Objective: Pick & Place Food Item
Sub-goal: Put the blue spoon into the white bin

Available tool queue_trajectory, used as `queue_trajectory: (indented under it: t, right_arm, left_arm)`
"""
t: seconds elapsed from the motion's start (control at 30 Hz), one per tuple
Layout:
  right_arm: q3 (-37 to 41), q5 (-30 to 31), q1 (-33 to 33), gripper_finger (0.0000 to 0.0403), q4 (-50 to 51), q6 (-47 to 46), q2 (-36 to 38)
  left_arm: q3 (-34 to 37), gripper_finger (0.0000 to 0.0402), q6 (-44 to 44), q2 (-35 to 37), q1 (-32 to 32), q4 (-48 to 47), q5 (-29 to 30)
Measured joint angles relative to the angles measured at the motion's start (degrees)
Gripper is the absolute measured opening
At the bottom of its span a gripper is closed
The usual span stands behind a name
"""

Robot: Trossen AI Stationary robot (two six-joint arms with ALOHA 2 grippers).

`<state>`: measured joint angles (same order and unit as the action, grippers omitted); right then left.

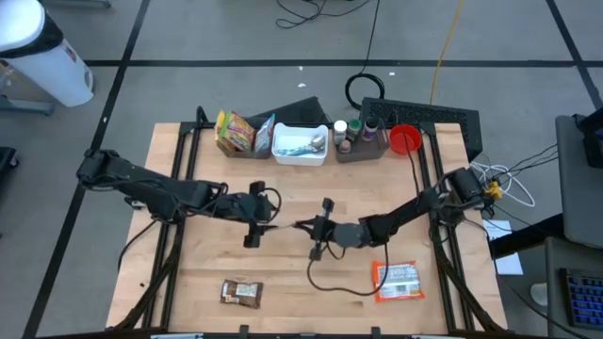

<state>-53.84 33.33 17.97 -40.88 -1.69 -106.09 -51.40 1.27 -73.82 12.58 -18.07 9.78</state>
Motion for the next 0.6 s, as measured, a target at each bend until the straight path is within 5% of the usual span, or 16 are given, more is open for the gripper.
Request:
queue_trajectory:
  t: [0.6]
  right_arm:
    - [-0.04,-24.13,-13.18,0.0,-5.28,-10.6,2.56]
  left_arm:
    - [-3.36,0.0215,-1.62,-7.5,9.37,-11.98,22.58]
